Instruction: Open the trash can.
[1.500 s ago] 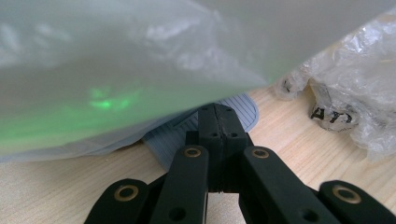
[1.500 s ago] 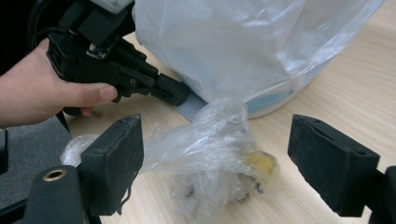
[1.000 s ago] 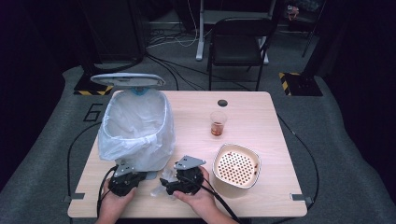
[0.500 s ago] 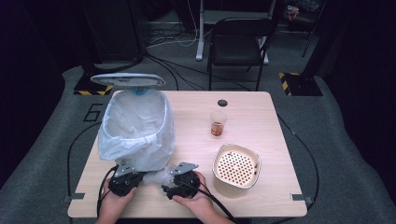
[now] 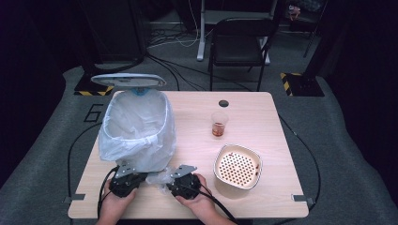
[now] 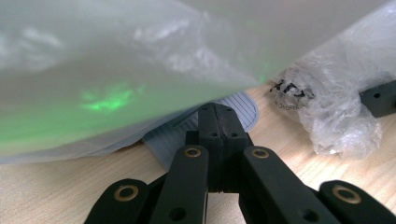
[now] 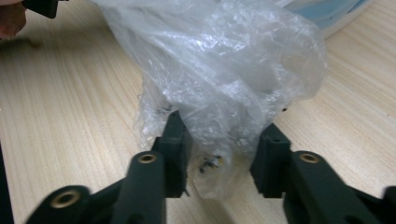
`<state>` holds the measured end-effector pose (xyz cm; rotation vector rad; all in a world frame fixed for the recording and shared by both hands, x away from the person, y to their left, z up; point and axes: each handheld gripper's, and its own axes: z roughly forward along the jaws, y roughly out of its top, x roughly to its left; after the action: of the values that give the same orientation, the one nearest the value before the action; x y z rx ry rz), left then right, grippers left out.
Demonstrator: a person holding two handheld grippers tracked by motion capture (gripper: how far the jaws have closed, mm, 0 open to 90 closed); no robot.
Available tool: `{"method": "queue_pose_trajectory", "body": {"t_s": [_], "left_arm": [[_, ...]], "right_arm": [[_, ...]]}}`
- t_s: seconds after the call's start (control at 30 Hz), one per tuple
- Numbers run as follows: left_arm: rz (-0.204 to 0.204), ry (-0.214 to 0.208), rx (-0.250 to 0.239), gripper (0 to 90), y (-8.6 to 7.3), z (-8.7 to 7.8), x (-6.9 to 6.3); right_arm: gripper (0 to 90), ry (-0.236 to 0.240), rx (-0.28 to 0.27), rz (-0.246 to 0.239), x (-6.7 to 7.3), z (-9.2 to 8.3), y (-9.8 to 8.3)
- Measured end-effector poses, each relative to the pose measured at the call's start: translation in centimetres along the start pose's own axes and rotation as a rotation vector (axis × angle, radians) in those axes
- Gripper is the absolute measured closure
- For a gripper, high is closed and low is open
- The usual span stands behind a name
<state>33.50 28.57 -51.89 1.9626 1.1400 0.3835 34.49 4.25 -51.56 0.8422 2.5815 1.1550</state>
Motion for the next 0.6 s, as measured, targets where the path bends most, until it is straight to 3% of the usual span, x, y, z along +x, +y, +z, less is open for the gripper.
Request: {"method": "queue_pose_trajectory", "body": {"t_s": [0.23,0.4,0.6], "left_arm": [[0.004,0.004,0.006,90.0,0.0,0.0,0.0],[0.005,0.006,0.005,90.0,0.0,0.0,0.0],[0.006,0.005,0.001,90.0,0.0,0.0,-0.1]], "right_arm": [[74.0,0.001,-0.016,-0.009,0.1,-0.5,0.1],[75.4,0.025,-0.018,-0.002,0.3,-1.1,0.3],[76.4,0.040,-0.036,-0.029,0.7,-2.9,1.2]]}}
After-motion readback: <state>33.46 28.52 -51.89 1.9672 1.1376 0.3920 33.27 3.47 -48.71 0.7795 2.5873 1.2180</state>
